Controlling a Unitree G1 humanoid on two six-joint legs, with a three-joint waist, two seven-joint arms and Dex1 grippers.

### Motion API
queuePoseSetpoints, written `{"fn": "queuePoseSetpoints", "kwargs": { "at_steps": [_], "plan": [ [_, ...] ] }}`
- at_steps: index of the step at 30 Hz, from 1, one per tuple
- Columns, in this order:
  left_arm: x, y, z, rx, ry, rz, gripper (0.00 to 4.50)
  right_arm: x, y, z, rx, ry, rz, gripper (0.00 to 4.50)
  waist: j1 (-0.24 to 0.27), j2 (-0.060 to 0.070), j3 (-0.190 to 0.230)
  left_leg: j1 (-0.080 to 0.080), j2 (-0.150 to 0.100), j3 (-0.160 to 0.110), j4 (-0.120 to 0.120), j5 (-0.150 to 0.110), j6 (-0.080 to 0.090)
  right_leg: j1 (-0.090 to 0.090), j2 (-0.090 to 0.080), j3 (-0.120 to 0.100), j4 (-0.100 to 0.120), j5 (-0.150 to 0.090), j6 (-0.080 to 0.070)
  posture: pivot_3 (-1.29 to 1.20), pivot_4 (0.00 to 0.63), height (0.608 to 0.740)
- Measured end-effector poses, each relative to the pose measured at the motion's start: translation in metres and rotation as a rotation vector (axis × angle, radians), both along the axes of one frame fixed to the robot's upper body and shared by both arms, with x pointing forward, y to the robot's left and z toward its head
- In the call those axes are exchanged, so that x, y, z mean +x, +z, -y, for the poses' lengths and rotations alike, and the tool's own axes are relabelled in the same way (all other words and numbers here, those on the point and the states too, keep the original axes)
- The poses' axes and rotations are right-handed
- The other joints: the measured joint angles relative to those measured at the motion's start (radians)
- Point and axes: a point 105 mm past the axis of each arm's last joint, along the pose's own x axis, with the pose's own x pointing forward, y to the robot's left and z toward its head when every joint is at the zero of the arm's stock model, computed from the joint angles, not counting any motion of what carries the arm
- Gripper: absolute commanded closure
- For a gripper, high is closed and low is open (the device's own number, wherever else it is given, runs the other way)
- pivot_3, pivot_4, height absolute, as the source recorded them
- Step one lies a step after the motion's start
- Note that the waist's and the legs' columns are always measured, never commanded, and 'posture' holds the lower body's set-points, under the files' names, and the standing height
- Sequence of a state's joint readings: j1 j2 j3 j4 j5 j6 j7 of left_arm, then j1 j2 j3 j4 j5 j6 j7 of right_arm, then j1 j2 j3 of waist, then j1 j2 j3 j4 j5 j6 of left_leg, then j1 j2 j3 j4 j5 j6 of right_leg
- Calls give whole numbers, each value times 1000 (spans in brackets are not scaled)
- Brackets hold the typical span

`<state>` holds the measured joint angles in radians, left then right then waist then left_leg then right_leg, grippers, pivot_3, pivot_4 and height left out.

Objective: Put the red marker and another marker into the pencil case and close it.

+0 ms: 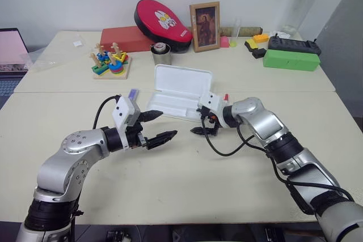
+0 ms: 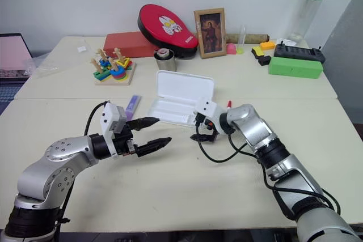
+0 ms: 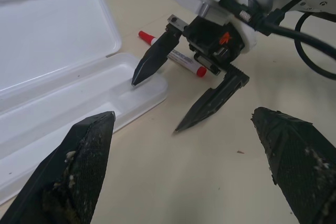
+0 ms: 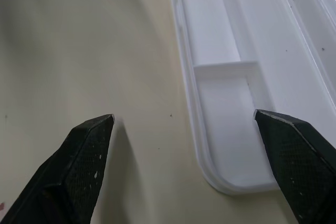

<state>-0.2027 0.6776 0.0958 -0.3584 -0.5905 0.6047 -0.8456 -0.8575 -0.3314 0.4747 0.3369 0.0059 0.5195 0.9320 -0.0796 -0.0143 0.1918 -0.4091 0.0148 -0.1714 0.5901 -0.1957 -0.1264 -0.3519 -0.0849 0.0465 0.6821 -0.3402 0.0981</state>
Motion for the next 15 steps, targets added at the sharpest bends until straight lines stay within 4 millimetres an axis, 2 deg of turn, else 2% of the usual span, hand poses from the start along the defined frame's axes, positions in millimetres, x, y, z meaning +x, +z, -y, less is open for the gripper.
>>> {"fn": "queuePoseSetpoints", "kwargs": {
  "at_steps": [15],
  "plan": [
    [0, 5, 0, 1, 21, 23, 0, 0, -1, -5, -46, 28, -10, 3955, -3, 0, 0, 0, 0, 0, 0, 0, 1, 0, 0, 0, 0, 0, 0, 0, 150, 740]
  ]
}}
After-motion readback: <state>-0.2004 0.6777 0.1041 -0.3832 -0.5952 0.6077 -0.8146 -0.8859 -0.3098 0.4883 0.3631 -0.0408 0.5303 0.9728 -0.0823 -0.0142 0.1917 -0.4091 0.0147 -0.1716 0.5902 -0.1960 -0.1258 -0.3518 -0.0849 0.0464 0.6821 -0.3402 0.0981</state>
